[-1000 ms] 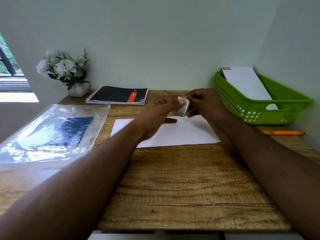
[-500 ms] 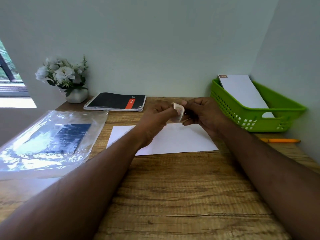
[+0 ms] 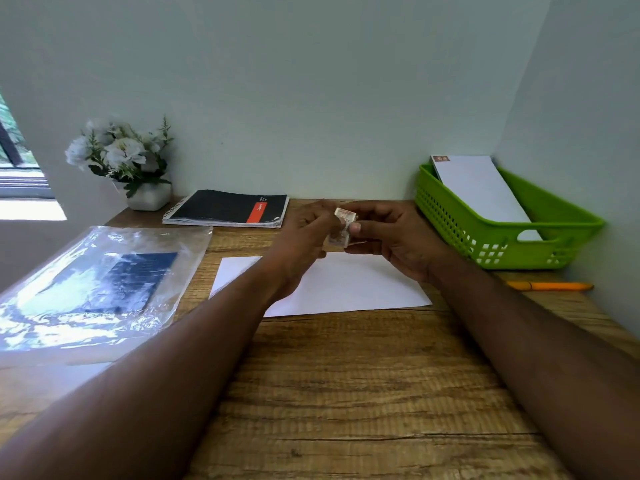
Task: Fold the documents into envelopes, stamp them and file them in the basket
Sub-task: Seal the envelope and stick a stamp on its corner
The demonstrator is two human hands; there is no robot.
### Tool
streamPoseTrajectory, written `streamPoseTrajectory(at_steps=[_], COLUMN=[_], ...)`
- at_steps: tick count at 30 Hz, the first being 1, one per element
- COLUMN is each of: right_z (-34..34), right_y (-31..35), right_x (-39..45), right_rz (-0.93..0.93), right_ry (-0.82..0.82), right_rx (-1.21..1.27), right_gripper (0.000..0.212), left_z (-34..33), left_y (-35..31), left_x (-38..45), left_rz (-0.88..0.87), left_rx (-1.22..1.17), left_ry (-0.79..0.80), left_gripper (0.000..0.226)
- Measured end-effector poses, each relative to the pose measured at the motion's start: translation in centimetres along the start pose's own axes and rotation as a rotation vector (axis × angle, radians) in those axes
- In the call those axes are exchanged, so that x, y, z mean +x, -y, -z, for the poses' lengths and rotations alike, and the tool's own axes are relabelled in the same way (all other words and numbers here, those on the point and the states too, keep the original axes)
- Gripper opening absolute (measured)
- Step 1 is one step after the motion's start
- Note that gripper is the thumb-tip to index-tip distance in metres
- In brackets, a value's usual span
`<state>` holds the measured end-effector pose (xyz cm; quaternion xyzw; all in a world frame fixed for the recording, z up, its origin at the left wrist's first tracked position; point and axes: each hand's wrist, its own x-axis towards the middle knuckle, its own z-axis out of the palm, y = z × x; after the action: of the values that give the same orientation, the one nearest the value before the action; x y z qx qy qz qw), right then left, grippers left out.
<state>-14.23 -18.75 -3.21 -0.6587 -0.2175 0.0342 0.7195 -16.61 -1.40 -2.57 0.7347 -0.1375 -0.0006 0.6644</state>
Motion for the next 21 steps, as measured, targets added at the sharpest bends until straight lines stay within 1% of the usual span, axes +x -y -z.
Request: streamPoseTrajectory(at_steps=[3,6,11,13,18,21], right_z=[-0.07,-0.15,-0.07,-0.20,-0.51,-0.48], right_y=[-0.19,-0.22,-0.20,-0.18,0.04,-0.11], right_x=[0.07,0.25,0.41,0.40,0.40,0.51], right_rz=[-0.007,-0.003,-0.039,-0.071,-0.126,-0.160], right_ry=[-0.048,-0.099,-0.136,-0.138,-0.127,-0.118], right_rx=[0.038,0.084,0.030,0.004,0.005,-0.061], right_gripper=[0.035,0.029,0.027,0.029,0.037,0.042], left_z=[0.04,0.04,-0.10,-0.13,0.12,0.27], left_y=[0.36,0.52,0.17,0.19,0.48,0.47], left_x=[0.07,0.11,-0.12,-0.13,0.15,0.26], left_rz=[0.016,-0.017,-0.083,-0.104,-0.150,-0.143], left_rx=[0.028,0.049,0.017,0.008,0.011,-0.026], left_ry=[0.015,0.055,0.072,0.087,0.117,0.046], left_gripper=[0.025,0.018,0.017,0.019,0.015,0.014])
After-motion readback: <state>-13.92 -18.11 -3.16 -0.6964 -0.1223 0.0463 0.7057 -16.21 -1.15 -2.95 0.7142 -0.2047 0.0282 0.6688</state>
